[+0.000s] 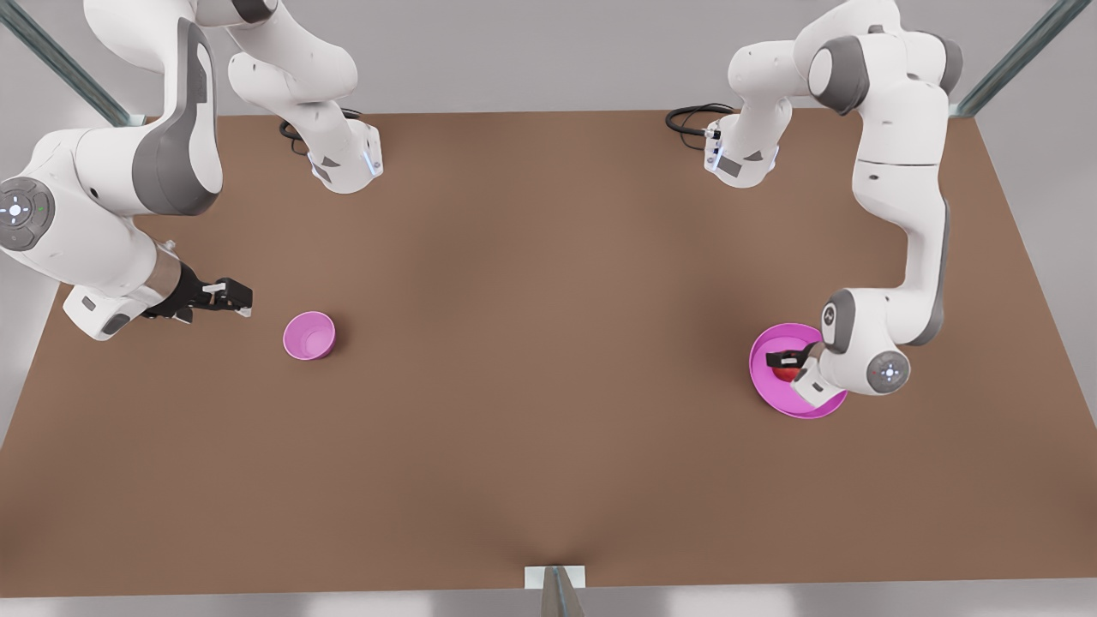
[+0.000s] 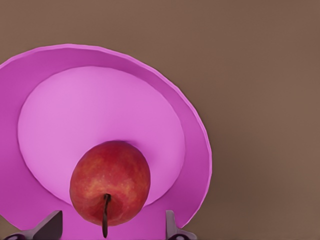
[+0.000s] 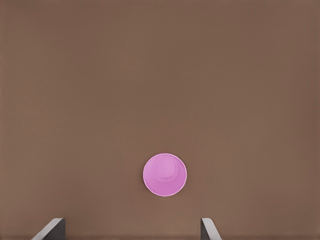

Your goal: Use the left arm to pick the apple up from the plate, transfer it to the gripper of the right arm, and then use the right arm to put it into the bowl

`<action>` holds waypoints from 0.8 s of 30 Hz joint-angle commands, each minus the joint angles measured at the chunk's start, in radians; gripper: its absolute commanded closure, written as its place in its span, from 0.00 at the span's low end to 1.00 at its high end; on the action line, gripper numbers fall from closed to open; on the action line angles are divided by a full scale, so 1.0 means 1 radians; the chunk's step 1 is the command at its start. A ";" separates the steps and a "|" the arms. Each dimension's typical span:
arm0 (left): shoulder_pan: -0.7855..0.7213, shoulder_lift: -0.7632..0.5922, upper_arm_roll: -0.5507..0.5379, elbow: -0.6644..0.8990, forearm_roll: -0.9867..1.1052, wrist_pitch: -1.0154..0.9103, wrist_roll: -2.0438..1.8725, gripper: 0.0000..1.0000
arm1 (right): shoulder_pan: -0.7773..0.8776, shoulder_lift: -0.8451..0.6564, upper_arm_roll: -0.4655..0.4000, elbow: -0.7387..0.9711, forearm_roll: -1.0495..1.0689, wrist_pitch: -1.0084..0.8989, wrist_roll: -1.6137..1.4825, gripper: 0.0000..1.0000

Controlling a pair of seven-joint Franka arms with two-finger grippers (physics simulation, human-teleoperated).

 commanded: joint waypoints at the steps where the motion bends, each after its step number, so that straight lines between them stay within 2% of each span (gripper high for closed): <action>1: 0.000 0.013 0.000 -0.001 0.001 0.007 -0.007 0.00 | 0.000 -0.001 0.000 0.000 0.001 -0.002 -0.003 0.00; 14: 0.005 0.071 0.000 -0.002 0.002 0.058 -0.008 0.01 | 0.000 -0.001 0.001 0.000 0.001 -0.002 -0.002 0.00; 18: 0.007 0.071 0.000 -0.002 0.002 0.058 -0.008 0.05 | 0.000 -0.001 0.000 0.000 0.001 -0.002 -0.002 0.00; 21: 0.007 0.071 0.000 -0.002 0.002 0.060 -0.008 0.16 | 0.000 -0.001 0.000 -0.001 0.001 -0.002 -0.003 0.00; 24: 0.007 0.072 0.000 -0.001 0.002 0.060 -0.008 0.19 | -0.003 -0.001 0.000 0.000 -0.001 -0.002 -0.003 0.00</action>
